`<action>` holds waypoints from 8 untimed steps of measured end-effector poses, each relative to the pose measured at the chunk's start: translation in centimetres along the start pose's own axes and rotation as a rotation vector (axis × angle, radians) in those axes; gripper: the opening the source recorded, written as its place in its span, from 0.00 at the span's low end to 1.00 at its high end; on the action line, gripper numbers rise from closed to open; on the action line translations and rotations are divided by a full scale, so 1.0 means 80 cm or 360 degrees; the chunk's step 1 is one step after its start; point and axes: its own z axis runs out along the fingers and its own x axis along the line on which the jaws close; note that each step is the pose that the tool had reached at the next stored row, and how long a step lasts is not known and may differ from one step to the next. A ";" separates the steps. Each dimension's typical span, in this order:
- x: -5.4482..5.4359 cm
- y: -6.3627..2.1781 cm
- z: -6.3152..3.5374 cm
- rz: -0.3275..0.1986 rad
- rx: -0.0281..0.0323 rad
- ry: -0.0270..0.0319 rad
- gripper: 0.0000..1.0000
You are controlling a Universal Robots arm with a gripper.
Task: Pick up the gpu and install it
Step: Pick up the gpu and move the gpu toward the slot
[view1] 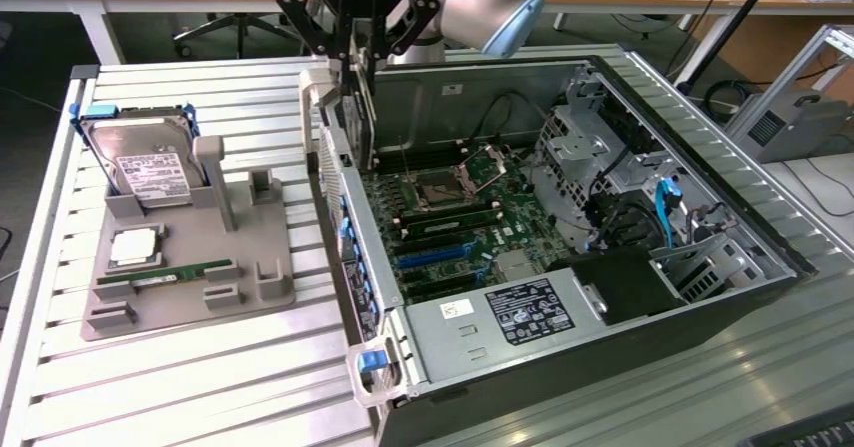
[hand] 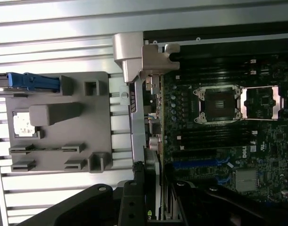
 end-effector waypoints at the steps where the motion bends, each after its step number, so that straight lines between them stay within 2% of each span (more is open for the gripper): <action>1: -0.001 0.000 0.000 0.0000 0.00001 -0.00001 0.27; 8: -0.005 -0.002 0.001 0.0000 0.00011 0.00000 0.27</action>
